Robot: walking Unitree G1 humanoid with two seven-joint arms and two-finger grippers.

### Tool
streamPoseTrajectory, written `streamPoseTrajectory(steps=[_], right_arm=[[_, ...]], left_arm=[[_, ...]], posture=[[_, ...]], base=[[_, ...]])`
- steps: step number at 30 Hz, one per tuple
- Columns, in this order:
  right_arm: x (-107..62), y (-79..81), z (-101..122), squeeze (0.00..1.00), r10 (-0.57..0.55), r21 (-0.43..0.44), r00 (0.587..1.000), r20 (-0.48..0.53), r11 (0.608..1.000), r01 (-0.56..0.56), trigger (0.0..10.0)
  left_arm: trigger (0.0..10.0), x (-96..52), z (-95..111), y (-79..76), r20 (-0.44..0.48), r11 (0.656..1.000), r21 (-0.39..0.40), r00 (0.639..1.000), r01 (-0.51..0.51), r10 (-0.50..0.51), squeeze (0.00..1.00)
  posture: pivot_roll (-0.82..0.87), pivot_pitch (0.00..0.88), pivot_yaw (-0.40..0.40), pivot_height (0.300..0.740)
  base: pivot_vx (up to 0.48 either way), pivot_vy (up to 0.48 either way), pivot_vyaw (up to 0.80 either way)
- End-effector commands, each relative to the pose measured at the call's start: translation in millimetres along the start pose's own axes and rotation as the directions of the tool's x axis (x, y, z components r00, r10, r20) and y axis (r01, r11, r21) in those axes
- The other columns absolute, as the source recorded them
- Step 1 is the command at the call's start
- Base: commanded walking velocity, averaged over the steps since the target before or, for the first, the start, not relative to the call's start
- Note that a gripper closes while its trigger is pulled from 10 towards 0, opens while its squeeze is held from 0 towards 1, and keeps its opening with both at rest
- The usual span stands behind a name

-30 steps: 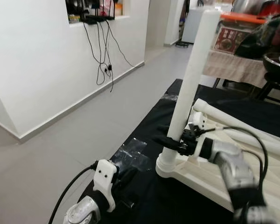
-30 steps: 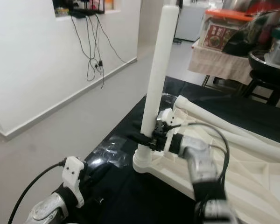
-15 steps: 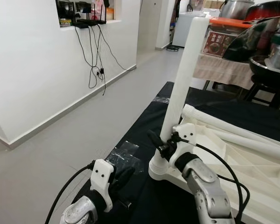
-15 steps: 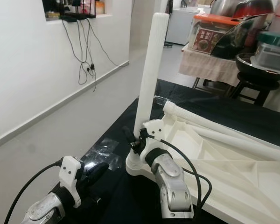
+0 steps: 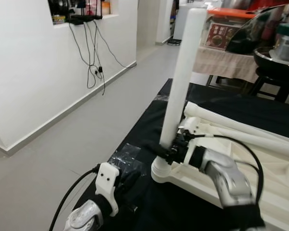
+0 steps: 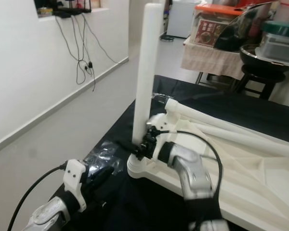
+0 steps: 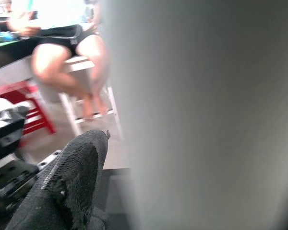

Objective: Building children table

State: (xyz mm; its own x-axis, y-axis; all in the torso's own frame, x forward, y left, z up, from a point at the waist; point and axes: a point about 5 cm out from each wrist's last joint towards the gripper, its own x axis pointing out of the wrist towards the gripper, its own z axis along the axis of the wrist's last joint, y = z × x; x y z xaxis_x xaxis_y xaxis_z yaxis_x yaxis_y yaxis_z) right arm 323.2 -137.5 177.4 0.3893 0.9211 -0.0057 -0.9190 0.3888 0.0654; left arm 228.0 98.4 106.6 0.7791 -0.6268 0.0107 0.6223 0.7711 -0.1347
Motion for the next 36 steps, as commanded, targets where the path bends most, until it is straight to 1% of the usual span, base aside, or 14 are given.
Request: streamPoseTrajectory(steps=[1, 5, 6, 7, 8, 14, 22, 23, 24, 26, 28, 29, 30, 36], right_arm=[[1.4, -2.8, -1.1, 0.0, 0.072, 0.027, 0.997, 0.0, 0.997, -0.072, 10.0], [1.5, -9.7, 0.5, 0.0, 0.107, 0.053, 0.994, -0.022, 0.993, -0.105, 10.0], [2.1, -14.4, 1.3, 0.0, 0.114, 0.062, 0.993, -0.033, 0.992, -0.112, 8.7], [2.1, -14.4, 1.3, 0.0, 0.114, 0.062, 0.993, -0.033, 0.992, -0.112, 8.7], [2.5, -17.5, 1.9, 0.0, 0.126, 0.081, 0.991, -0.037, 0.989, -0.123, 0.0], [-1.5, -24.4, 0.6, 0.0, 0.162, 0.096, 0.986, -0.04, 0.983, -0.157, 0.0], [-29.4, -17.4, -13.8, 0.0, 0.117, 0.051, 0.99, -0.078, 0.992, -0.113, 0.0], [-29.8, -13.2, -29.8, 0.0, -0.152, 0.051, 0.984, -0.096, 0.986, 0.157, 0.0], [-29.8, -13.2, -29.8, 0.0, -0.152, 0.051, 0.984, -0.096, 0.986, 0.157, 0.0], [-10.6, -13.8, -45.1, 0.0, -0.548, 0.055, 0.834, -0.067, 0.832, 0.552, 0.0], [-10.6, -13.8, -45.1, 0.0, -0.548, 0.055, 0.834, -0.067, 0.832, 0.552, 0.0], [-5.2, 4.9, -63.5, 0.0, -0.71, 0.12, 0.694, -0.122, 0.683, 0.72, 0.0], [5.2, 23.2, -58.7, 0.0, -0.696, -0.003, 0.712, -0.092, 0.716, 0.699, 0.0], [4.6, 28.5, -68.7, 0.0, -0.651, 0.035, 0.743, -0.154, 0.748, 0.663, 0.0]], left_arm=[[10.0, 0.5, -4.3, 0.6, -0.017, 1.0, -0.003, 1.0, -0.003, 0.003, 0.0], [10.0, 1.0, -4.7, 0.7, -0.018, 1.0, -0.002, 1.0, -0.004, 0.004, 0.0], [10.0, 1.4, -5.0, 0.6, -0.018, 1.0, -0.002, 1.0, -0.004, 0.004, 0.0], [10.0, 1.4, -5.0, 0.6, -0.018, 1.0, -0.002, 1.0, -0.004, 0.004, 0.0], [10.0, 1.7, -5.4, 0.7, -0.019, 1.0, -0.002, 1.0, -0.004, 0.004, 0.0], [10.0, 2.0, -6.9, 1.2, -0.021, 1.0, -0.003, 1.0, -0.004, 0.004, 0.0], [10.0, 0.5, -7.3, 1.6, -0.02, 1.0, -0.009, 1.0, -0.002, 0.002, 0.0], [10.0, -2.9, -8.0, 1.8, -0.022, 1.0, -0.011, 1.0, 0.0, 0.0, 0.0], [10.0, -2.9, -8.0, 1.8, -0.022, 1.0, -0.011, 1.0, 0.0, 0.0, 0.0], [10.0, -5.2, -8.3, 2.3, -0.024, 1.0, -0.01, 1.0, 0.0, 0.0, 0.0], [10.0, -5.2, -8.3, 2.3, -0.024, 1.0, -0.01, 1.0, 0.0, 0.0, 0.0], [10.0, -5.7, -7.6, 2.5, -0.023, 1.0, -0.009, 1.0, 0.0, 0.0, 0.0], [10.0, -6.5, -8.4, 3.3, -0.026, 1.0, -0.006, 1.0, -0.002, 0.002, 0.0], [10.0, -5.7, -9.7, 1.8, -0.027, 1.0, -0.011, 1.0, -0.002, 0.002, 0.0]], posture=[[0.01, 0.0, -0.073, 0.74], [0.02, 0.0, -0.075, 0.74], [0.03, 0.0, -0.078, 0.74], [0.03, 0.0, -0.078, 0.74], [0.03, 0.0, -0.079, 0.74], [0.03, 0.0, -0.078, 0.74], [0.02, 0.0, -0.07, 0.74], [0.02, 0.0, -0.093, 0.74], [0.02, 0.0, -0.093, 0.74], [0.02, 0.0, -0.101, 0.74], [0.02, 0.0, -0.101, 0.74], [0.03, 0.0, -0.1, 0.74], [0.0, 0.0, -0.086, 0.74], [0.02, 0.0, -0.106, 0.74]], base=[[0.0, 0.0, 0.0], [0.0, 0.0, 0.0], [0.0, 0.0, 0.0], [0.0, 0.0, 0.0], [0.0, 0.0, 0.0], [0.0, 0.0, 0.0], [0.0, 0.0, 0.0], [0.0, 0.0, 0.0], [0.0, 0.0, 0.0], [0.0, 0.0, 0.0], [0.0, 0.0, 0.0], [0.0, 0.0, 0.0], [0.0, 0.0, 0.0], [0.0, 0.0, 0.0]])
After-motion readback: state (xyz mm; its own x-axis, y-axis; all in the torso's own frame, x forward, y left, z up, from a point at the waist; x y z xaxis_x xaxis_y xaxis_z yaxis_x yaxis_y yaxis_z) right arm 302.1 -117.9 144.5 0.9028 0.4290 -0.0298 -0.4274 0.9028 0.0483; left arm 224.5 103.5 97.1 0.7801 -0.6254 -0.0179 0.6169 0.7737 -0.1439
